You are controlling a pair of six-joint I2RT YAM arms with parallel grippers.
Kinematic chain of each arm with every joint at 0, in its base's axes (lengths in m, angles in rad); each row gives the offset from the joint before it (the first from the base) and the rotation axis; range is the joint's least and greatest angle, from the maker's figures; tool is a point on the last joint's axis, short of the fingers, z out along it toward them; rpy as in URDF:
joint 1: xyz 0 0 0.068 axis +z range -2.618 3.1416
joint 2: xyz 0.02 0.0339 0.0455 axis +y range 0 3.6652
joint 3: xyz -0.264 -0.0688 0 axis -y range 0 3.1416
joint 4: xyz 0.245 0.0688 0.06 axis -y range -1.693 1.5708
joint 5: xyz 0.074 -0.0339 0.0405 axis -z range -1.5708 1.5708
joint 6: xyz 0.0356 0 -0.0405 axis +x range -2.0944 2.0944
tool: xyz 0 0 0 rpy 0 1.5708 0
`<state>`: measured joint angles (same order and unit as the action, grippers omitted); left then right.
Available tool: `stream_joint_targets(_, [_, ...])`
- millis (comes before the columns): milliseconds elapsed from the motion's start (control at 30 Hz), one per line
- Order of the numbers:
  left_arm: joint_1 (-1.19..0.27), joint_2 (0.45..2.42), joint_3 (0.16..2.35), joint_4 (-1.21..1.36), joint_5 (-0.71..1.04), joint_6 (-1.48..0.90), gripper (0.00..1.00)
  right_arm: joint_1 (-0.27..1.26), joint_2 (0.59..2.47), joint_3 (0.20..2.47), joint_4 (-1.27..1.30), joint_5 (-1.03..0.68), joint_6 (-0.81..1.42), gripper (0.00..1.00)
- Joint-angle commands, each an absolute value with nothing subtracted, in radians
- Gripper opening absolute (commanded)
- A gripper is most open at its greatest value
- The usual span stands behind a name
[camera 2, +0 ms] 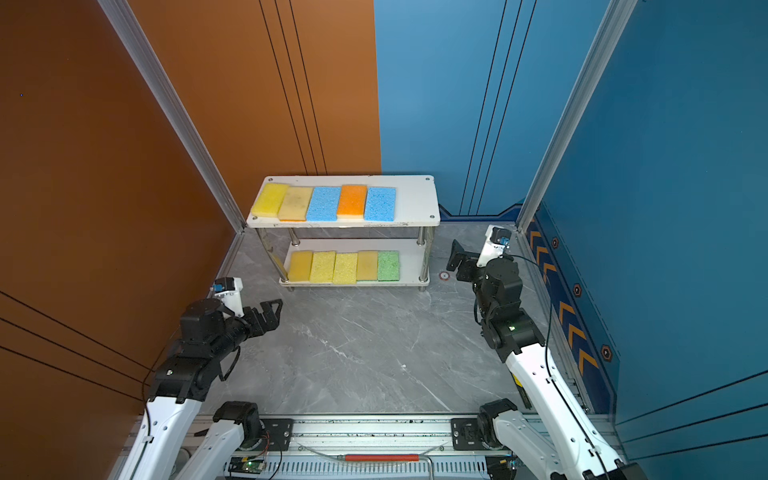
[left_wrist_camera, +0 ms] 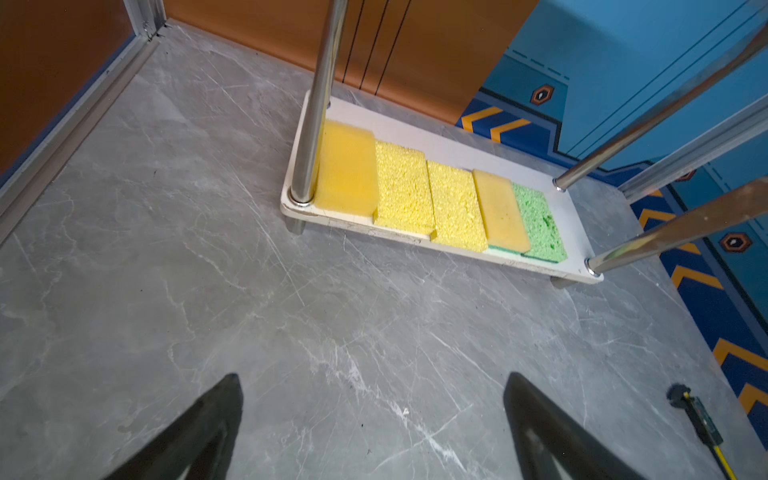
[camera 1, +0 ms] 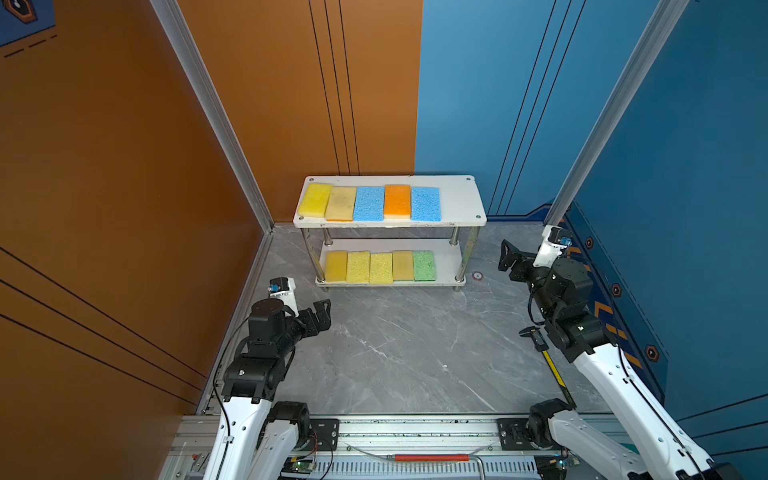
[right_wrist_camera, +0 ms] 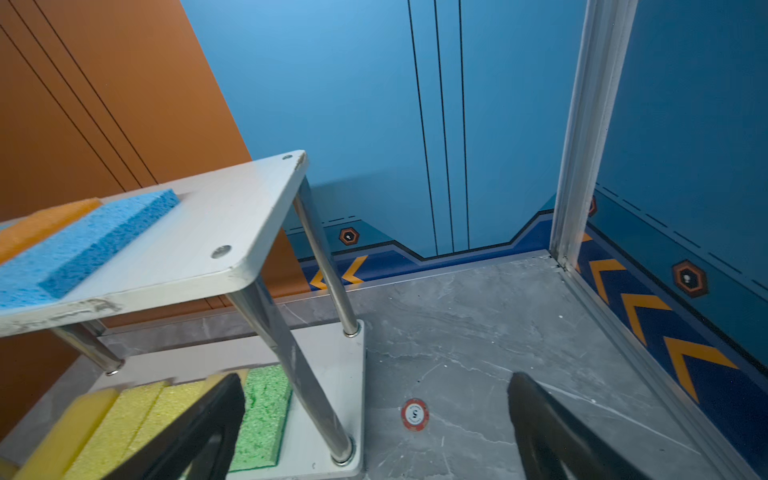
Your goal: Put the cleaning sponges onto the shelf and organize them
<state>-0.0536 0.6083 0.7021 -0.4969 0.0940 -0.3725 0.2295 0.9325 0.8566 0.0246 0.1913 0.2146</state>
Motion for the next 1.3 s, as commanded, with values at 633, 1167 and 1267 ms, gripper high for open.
stream_joint_targets(633, [-0.009,0.918,0.461,0.293,-0.099,-0.171,0.98,0.021,1.379,0.502,0.539,0.135,0.071,1.0])
stream_joint_targets(1167, [0.036,1.209,0.422,0.524,-0.1,-0.043,0.98,0.015,1.424,0.453,0.666,0.095,0.067,1.0])
stream_joint_targets(1267, [0.035,1.282,0.435,0.581,-0.074,-0.045,0.98,0.009,1.427,0.448,0.677,0.093,0.073,1.0])
